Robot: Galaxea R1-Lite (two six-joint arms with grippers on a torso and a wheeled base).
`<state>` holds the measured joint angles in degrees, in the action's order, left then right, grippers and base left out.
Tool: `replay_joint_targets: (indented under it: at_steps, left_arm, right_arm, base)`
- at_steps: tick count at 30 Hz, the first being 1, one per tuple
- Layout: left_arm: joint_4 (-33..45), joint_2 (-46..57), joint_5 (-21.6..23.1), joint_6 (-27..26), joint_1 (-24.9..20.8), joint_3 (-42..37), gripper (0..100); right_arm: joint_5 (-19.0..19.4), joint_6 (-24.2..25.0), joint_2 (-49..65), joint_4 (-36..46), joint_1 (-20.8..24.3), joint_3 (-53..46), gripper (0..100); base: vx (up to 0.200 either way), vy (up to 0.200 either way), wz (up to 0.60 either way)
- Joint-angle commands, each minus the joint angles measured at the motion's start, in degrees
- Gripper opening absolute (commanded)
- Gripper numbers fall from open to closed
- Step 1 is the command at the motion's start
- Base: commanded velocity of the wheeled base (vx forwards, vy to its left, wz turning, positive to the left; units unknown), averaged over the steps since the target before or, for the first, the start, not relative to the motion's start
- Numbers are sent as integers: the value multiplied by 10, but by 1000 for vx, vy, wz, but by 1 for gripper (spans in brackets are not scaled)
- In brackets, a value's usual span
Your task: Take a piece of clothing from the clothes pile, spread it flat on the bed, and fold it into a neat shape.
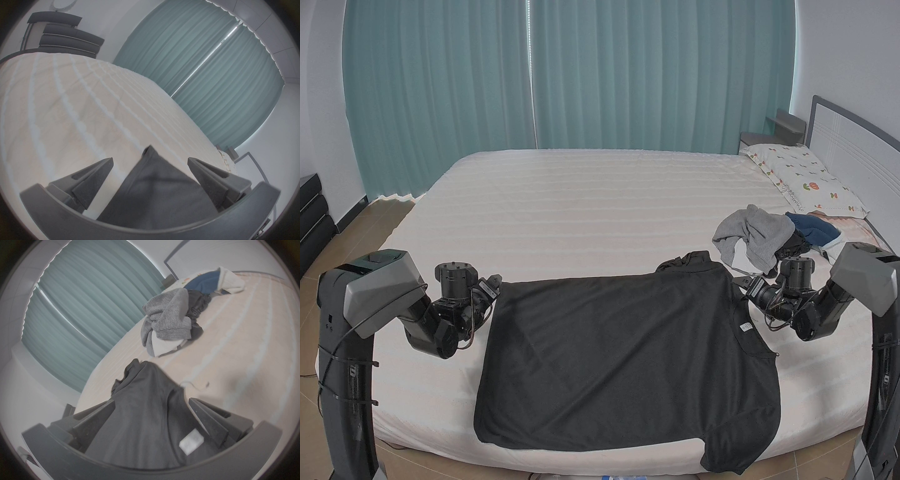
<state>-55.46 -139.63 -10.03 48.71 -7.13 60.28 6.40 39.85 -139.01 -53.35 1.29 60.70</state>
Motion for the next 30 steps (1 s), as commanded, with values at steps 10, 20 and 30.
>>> replay_joint_targets:
  at_steps: [10, 20, 30]
  left_arm:
    - [-18, 195, 111, 109, -43, -349, 100]
    - [-108, 167, 151, 107, -44, -424, 100]
    - [-168, 157, 150, 111, -64, -452, 100]
  right_arm:
    - [103, 117, 225, -110, 8, -369, 100]
    - [147, 156, 145, -259, 4, -461, 100]
    - [150, 156, 85, -348, 7, -492, 100]
  base:
    - [-160, 0, 0]
    - [-80, 0, 0]
    - [0, 0, 0]
